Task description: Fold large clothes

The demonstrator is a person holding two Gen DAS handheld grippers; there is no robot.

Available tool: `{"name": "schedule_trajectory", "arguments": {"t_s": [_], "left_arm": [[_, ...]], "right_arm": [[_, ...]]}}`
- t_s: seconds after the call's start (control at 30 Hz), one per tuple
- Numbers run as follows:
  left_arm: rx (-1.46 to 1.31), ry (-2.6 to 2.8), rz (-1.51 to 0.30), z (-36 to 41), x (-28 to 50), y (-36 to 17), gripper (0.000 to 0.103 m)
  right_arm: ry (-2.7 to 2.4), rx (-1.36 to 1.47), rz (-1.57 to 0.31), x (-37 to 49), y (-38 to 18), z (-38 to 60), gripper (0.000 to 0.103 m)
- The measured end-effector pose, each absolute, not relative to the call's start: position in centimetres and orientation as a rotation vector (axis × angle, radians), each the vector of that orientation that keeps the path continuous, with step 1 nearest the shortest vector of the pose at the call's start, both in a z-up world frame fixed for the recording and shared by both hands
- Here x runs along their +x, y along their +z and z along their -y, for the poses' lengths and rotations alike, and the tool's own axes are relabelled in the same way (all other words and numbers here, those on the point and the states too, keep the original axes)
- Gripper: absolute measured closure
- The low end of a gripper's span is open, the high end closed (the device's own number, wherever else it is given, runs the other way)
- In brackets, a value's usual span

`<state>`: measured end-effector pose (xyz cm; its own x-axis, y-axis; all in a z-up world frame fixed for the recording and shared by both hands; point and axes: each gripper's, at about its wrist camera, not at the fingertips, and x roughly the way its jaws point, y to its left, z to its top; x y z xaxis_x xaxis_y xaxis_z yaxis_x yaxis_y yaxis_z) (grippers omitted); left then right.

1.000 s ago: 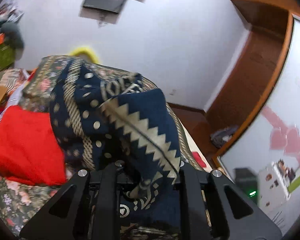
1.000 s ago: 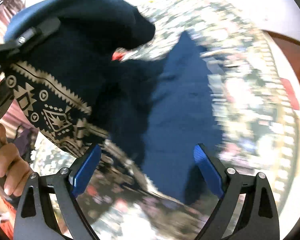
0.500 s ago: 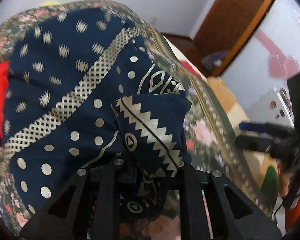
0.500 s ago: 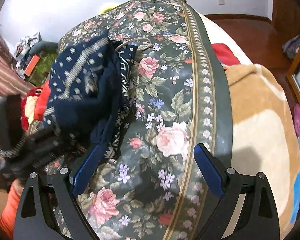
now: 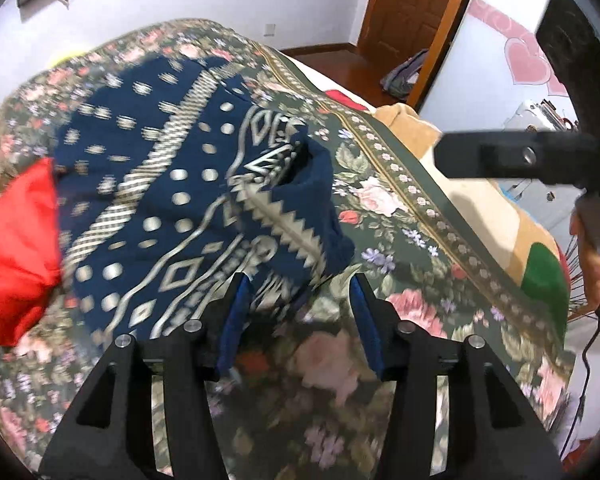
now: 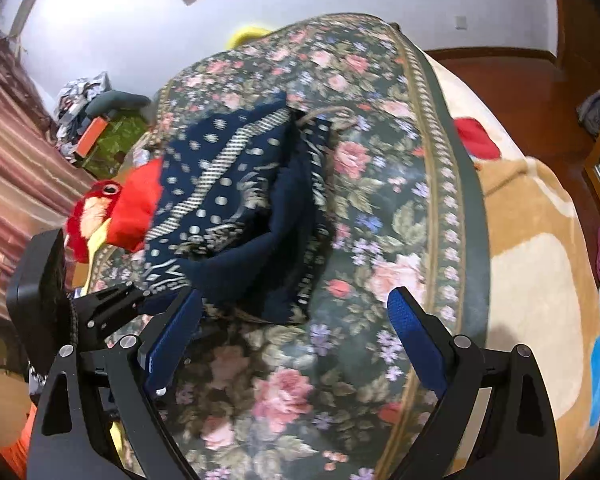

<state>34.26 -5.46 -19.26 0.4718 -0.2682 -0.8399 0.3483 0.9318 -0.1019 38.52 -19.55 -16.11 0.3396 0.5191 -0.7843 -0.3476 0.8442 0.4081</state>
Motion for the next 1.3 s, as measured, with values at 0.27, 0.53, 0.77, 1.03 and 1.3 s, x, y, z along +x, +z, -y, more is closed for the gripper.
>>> {"name": "schedule_trajectory", "arguments": {"t_s": [0.27, 0.53, 0.77, 1.03, 1.3], "left_arm": [[0.044, -0.203, -0.898, -2.3, 33.8, -16.1, 0.036], [-0.059, -0.074, -0.981, -7.6, 38.5, -19.2, 0.034], [-0.036, -0.111, -0.973, -6.3, 38.8, -22.4, 0.019], [-0.097, -0.111, -0.987, -7.1, 38.0, -23.2, 0.017], [-0.091, -0.085, -0.978, -6.6, 36.0, -22.6, 0.016]], "right_arm": [[0.615, 0.136, -1.063, 39.6, -15.8, 15.3, 0.010], [0.664, 0.158, -1.103, 41.9, -17.8, 11.0, 0.010], [0.651, 0.067, -1.149, 41.8, -21.1, 10.0, 0.010], [0.560, 0.011, -1.161, 41.1, -22.2, 13.7, 0.010], [0.518, 0.114, -1.218, 40.3, -23.7, 18.9, 0.010]]}}
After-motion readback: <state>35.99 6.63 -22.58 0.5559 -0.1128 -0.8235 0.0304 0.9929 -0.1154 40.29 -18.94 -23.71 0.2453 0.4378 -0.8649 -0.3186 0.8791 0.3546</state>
